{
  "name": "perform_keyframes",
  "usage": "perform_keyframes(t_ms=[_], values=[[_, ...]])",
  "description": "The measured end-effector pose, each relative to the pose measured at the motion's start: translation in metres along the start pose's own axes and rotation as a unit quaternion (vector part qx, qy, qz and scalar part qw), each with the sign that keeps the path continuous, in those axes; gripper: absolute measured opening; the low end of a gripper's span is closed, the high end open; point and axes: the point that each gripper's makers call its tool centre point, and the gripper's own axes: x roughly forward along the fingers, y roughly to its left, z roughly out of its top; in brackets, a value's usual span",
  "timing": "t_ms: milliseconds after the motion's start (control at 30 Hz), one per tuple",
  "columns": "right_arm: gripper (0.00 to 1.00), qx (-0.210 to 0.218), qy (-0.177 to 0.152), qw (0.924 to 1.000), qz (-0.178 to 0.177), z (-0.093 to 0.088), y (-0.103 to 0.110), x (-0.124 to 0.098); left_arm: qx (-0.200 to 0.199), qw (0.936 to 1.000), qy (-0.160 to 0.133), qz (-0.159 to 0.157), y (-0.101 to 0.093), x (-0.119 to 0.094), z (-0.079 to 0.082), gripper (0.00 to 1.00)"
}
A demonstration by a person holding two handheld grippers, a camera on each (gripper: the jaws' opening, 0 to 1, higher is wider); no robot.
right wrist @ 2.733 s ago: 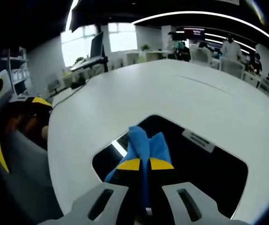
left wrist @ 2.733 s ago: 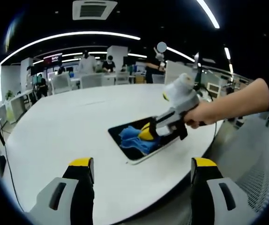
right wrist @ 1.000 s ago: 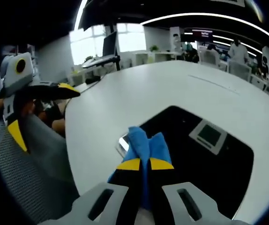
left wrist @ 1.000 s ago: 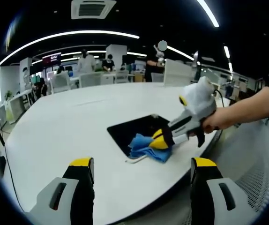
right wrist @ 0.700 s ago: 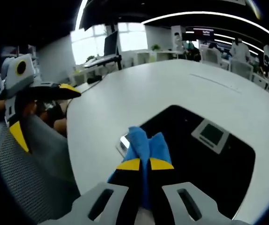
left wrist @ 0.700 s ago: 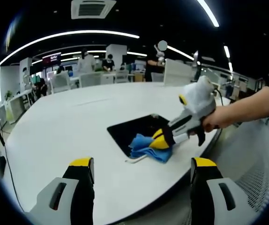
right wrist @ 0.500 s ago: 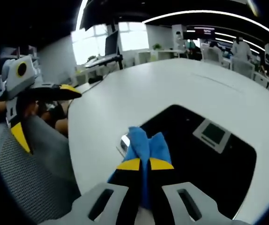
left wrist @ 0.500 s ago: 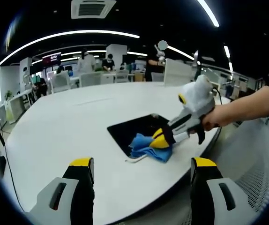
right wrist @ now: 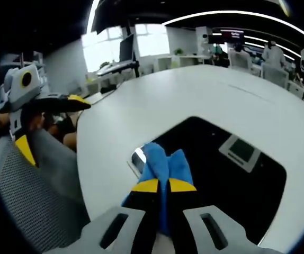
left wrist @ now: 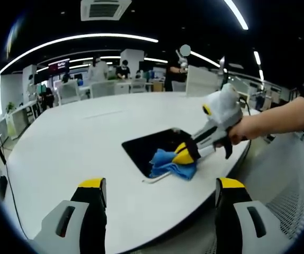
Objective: Wipe the mirror surface with the cleaning cloth until all visible marks leave the cleaned area.
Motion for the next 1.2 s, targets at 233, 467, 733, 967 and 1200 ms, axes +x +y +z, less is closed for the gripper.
perform_keyframes(t_ms=[233, 467, 733, 967, 1200], values=[[0.00, 0.011, -0.001, 0.9999, -0.009, -0.005, -0.010, -0.009, 0.000, 1.0000, 0.000, 0.000, 0.000, 0.000, 0.000, 0.84], [0.00, 0.019, 0.000, 0.9996, -0.020, -0.012, -0.022, -0.019, 0.001, 1.0000, 0.001, 0.000, 0.000, 0.000, 0.000, 0.84], [0.00, 0.035, -0.006, 0.9989, -0.029, -0.017, -0.029, -0.027, 0.003, 1.0000, 0.004, -0.001, -0.001, 0.000, -0.001, 0.84], [0.00, 0.039, -0.010, 0.9985, -0.038, -0.016, -0.028, -0.026, 0.003, 1.0000, 0.004, -0.002, -0.001, 0.000, -0.001, 0.84], [0.00, 0.029, -0.013, 0.9985, -0.045, -0.015, -0.028, -0.026, 0.005, 1.0000, 0.006, -0.002, -0.002, 0.000, -0.001, 0.84]])
